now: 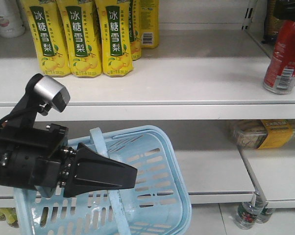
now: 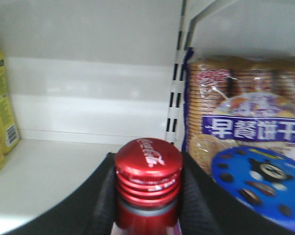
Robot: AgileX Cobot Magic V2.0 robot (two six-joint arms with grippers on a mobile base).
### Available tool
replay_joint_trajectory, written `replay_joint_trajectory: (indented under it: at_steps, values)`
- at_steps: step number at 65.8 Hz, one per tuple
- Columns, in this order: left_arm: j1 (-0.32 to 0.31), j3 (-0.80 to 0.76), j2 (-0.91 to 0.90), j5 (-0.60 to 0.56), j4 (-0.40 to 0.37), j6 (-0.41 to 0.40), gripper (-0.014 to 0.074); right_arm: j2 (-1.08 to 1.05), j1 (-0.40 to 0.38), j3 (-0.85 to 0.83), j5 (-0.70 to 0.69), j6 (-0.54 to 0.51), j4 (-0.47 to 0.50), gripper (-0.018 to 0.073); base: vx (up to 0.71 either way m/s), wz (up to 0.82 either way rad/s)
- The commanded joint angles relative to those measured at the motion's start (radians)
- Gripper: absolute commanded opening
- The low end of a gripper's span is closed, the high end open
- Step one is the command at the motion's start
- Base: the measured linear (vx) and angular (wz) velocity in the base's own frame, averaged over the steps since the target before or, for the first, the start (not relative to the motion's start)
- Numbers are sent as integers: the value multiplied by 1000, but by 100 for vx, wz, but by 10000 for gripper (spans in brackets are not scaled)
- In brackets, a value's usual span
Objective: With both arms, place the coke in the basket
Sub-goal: 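Lift the Coca-Cola bottle off the shelf and move it over the basket, then lower the bottle into the basket and open the right gripper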
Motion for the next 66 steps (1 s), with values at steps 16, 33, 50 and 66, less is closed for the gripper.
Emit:
replay_joint_trajectory:
  at_steps: [16, 33, 50, 66]
  values:
    - [-4, -25, -26, 43, -91, 10, -6, -268, 341, 14, 144, -83, 73, -10, 0, 0]
    - [-4, -25, -26, 44, -91, 10, -6, -283, 651, 222, 71, -67, 120, -5, 0, 0]
    - [-4, -25, -26, 44, -91, 10, -6, -172, 711, 334, -39, 22, 105, -5, 0, 0]
    - [-4, -25, -26, 44, -91, 10, -6, -55, 711, 348, -139, 38, 113, -5, 0, 0]
